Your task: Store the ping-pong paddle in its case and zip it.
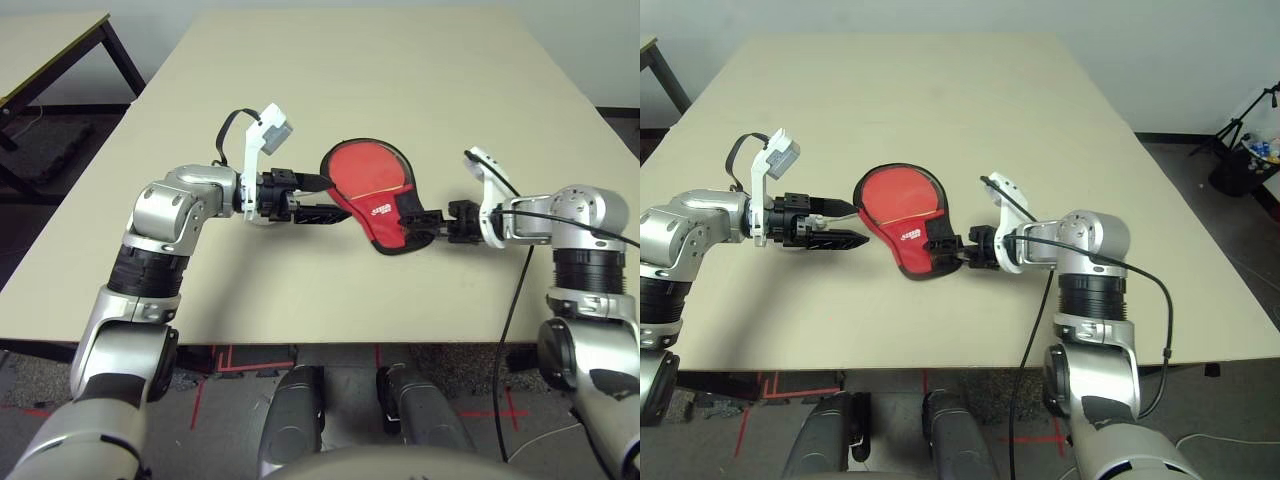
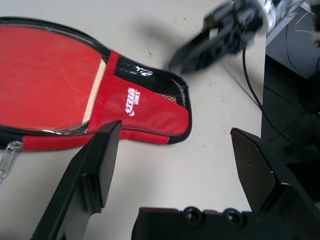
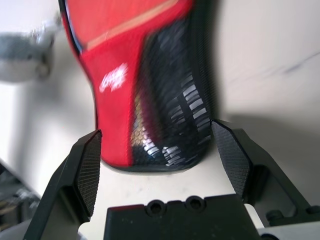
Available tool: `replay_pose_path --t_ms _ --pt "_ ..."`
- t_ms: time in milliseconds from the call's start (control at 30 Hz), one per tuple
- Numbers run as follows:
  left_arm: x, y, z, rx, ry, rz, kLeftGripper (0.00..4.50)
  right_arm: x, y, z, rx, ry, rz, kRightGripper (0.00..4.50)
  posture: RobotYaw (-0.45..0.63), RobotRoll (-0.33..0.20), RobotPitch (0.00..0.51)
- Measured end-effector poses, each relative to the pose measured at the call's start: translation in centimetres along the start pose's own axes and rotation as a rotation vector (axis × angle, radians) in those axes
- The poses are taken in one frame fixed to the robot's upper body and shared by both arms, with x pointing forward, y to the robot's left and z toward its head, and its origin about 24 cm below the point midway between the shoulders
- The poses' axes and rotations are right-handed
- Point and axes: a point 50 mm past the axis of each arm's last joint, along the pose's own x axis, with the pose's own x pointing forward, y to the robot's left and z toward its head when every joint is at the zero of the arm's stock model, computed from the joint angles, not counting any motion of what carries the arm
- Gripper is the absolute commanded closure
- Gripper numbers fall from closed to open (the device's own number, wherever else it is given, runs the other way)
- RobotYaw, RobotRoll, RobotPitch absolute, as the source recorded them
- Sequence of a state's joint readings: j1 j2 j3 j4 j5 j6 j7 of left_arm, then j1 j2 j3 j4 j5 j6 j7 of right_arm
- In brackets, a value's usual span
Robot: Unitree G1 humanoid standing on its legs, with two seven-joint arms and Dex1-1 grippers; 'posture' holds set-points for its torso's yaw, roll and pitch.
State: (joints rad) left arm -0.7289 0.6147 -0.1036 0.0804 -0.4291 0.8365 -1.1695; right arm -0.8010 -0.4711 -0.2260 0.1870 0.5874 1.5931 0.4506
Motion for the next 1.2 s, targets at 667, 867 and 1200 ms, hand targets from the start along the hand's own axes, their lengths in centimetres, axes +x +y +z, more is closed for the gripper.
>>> replay_pose_path --t_ms 667,867,1200 --pt "0.3 0.0 0.0 0.016 0.006 0.009 0.0 1.3 -1.6 -2.4 0.145 0.02 0.015 0.02 0.01 0.0 0.117" --pt "0.3 0.1 0.0 0.017 0.005 0.017 0.0 2.1 -1.1 -2.5 0.161 0.03 0.049 0.02 0.02 0.0 0.121" --pt "0.4 0.1 0.0 0.017 0.001 0.026 0.0 4.4 0.8 -2.4 0.178 0.074 0.134 0.02 0.02 0.0 0.128"
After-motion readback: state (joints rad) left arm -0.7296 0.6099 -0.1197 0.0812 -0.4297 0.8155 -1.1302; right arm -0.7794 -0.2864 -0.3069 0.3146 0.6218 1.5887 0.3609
